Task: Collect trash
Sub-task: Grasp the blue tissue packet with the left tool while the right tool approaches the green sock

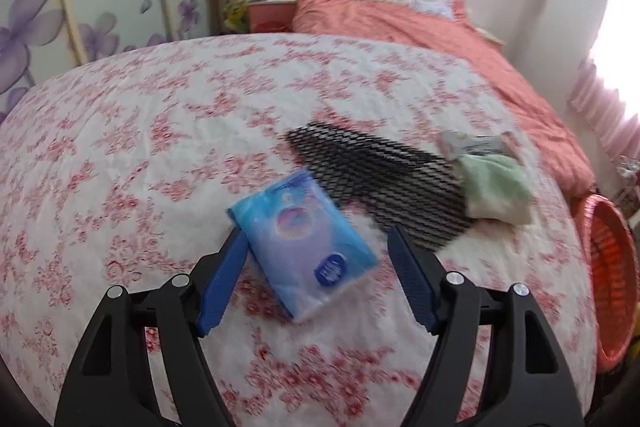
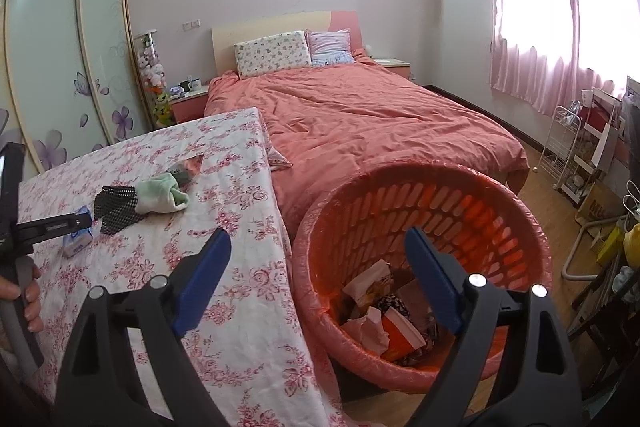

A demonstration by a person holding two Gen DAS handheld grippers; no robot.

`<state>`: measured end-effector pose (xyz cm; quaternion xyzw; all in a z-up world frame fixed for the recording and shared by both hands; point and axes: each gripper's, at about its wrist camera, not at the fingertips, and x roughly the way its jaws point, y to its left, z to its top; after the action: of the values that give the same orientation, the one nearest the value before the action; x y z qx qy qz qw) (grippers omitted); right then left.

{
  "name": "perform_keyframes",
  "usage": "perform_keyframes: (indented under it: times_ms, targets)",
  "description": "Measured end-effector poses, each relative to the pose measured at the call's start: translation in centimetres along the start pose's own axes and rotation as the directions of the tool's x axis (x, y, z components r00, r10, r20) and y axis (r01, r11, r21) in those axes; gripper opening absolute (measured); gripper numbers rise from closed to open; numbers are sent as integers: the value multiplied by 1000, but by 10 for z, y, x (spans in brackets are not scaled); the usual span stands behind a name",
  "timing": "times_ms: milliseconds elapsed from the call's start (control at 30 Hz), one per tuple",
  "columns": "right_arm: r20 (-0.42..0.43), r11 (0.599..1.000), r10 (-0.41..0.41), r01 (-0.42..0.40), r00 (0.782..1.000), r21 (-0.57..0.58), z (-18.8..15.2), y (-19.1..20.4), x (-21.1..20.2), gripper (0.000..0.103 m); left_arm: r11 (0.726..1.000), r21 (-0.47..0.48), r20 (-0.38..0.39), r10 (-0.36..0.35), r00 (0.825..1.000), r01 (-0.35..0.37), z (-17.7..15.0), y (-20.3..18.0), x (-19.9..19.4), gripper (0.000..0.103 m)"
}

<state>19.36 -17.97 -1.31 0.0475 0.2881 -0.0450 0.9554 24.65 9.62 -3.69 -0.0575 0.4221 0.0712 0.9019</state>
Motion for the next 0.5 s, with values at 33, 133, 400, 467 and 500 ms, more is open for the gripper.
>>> perform_keyframes:
  times_ms: [33,133,400,467,500]
  targets:
    - [0,1000,1,-1,1000,-2,0,1,0,86,1000,-6,-8,9,1000,-9,-1,3,1,72]
    - [-3,1000,7,-7,1000,-8,0,5,2,86,999,-28,-29,15,999,-16,-5,11,2,71]
    - [-6,998,44,-45,999,-44,2,28,4,86,998,-66,-64,9,998,-13,-2,22,6,71]
    - [-6,997,54,-54,999,-52,3,34,5,86,997,-66,-67,22,998,-26,0,20,7,71]
    - [-6,997,60,-60,998,-56,4,38,5,86,997,-65,-65,26,998,-30,1,19,8,71]
